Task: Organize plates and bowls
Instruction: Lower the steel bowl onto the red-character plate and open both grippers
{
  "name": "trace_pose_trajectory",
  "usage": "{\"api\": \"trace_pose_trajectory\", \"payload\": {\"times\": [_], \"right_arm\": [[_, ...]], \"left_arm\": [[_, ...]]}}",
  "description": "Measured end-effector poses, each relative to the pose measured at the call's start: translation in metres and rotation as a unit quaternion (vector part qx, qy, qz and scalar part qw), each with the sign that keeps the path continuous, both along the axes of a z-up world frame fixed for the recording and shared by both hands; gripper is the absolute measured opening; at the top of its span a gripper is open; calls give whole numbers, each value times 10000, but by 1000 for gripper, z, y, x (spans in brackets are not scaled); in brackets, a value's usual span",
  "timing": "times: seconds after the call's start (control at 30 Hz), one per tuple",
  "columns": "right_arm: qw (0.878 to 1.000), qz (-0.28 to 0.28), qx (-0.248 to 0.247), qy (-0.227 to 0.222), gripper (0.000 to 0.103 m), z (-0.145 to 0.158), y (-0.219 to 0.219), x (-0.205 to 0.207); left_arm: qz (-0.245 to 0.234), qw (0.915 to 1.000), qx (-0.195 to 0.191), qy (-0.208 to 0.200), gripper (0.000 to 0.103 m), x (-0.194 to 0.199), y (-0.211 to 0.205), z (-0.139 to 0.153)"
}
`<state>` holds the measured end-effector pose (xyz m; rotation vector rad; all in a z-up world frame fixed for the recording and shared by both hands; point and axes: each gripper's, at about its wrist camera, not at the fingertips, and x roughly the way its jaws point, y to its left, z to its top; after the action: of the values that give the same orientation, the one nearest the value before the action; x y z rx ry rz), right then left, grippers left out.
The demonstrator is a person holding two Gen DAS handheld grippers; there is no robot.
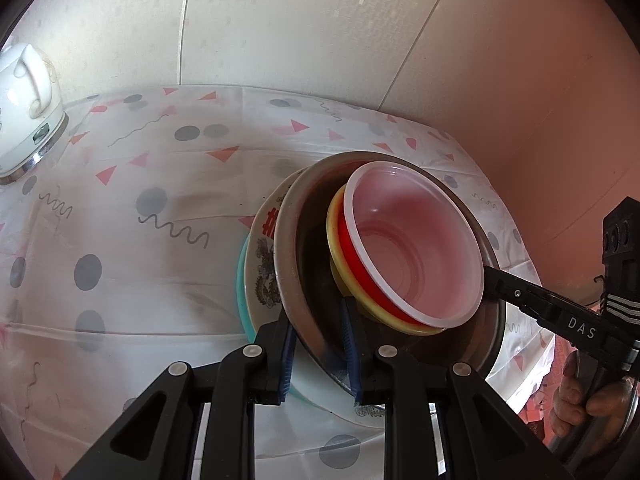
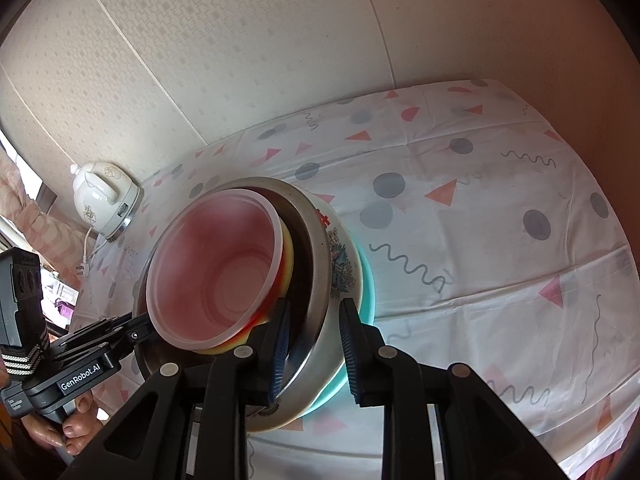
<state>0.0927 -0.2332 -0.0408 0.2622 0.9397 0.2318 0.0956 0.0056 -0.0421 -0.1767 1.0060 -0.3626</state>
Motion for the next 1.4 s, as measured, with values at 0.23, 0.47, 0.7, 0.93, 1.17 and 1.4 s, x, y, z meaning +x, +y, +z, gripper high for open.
{"api": "trace_pose_trajectory", "payload": {"times": [0.23,0.47,0.7,0.93,1.17,1.4], "right_arm": [[9987,149,-439,-233,17,2,15,-4],[9989,147,-391,-200,17,2,12,-4],[9992,129,-342,-141,19,0,14,-3],[9994,95,-322,-114,19,0,14,-5],[9996,9,-222,-164,23,6,9,-12],[9990,64,-354,-253,23,5,14,-19]], "left_arm": [[25,10000,49,-59,23,-4,1,3],[40,9998,133,-128,23,-6,0,4],[88,9998,145,-138,24,-8,0,5],[131,9996,183,-170,24,-11,2,7],[195,9994,185,-222,24,-15,6,11],[242,9986,311,-357,25,-21,5,14]]}}
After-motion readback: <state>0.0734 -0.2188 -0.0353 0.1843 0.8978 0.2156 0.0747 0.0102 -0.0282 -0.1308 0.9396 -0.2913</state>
